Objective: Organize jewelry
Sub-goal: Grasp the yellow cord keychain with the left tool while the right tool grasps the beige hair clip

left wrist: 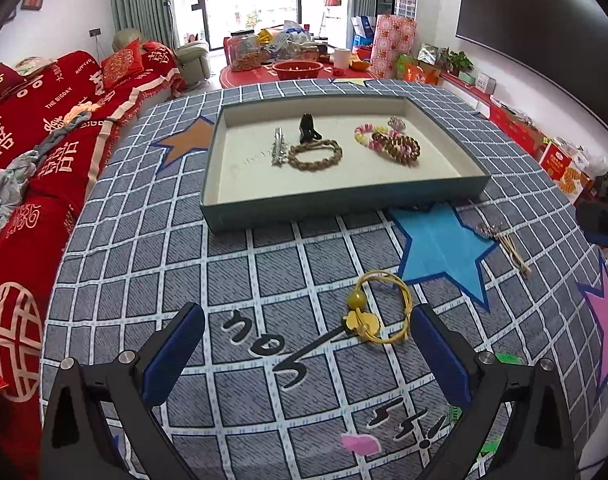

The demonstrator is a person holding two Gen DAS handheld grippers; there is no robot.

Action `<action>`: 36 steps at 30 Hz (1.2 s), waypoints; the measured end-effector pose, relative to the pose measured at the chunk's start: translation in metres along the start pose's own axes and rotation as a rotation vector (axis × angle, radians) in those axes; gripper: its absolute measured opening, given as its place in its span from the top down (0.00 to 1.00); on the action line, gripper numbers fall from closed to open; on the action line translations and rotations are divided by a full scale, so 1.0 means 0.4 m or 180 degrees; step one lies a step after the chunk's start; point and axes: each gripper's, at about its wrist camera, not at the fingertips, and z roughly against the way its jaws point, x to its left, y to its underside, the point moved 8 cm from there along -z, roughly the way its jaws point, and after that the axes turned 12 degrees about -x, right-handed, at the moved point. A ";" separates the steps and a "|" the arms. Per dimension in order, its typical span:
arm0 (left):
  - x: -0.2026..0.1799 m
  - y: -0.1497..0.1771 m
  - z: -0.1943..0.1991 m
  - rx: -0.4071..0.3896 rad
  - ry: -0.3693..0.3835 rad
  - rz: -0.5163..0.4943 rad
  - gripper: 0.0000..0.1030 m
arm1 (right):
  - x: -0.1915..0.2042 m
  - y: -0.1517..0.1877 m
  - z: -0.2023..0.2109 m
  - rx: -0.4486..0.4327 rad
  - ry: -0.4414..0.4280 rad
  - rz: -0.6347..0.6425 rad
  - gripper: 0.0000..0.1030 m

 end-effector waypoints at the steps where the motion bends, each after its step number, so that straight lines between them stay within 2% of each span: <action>1: -0.004 0.004 -0.002 0.0013 0.0005 -0.0006 0.00 | -0.007 0.013 -0.004 0.0032 0.0047 0.0022 0.00; 13: -0.038 0.032 -0.049 0.0178 -0.0030 -0.0019 0.00 | -0.063 0.113 -0.065 0.0334 0.0303 0.0045 0.00; 23: -0.061 0.043 -0.078 0.0232 -0.0014 -0.0127 0.00 | -0.067 0.126 -0.110 0.0342 0.0530 0.0301 0.01; 26: -0.069 0.048 -0.083 0.0248 0.0001 -0.0145 0.00 | -0.060 0.120 -0.121 0.0312 0.0611 0.0431 0.05; 29: -0.073 0.044 -0.084 0.0253 0.0015 -0.0139 0.00 | -0.048 0.113 -0.127 0.0277 0.0689 0.0578 0.16; 30: -0.074 0.043 -0.084 0.0251 0.0018 -0.0139 0.00 | -0.046 0.112 -0.127 0.0267 0.0701 0.0615 0.23; 32: -0.080 0.040 -0.084 0.0245 0.0093 -0.0101 0.13 | -0.038 0.107 -0.130 0.0251 0.0739 0.0711 0.30; 33: -0.083 0.039 -0.083 0.0249 0.0123 -0.0082 0.15 | -0.034 0.106 -0.131 0.0253 0.0744 0.0737 0.32; 35: -0.092 0.034 -0.079 0.0228 0.0147 -0.0114 0.29 | -0.027 0.105 -0.131 0.0257 0.0722 0.0749 0.37; 36: -0.094 0.032 -0.078 0.0227 0.0157 -0.0128 0.32 | -0.024 0.105 -0.130 0.0262 0.0715 0.0757 0.41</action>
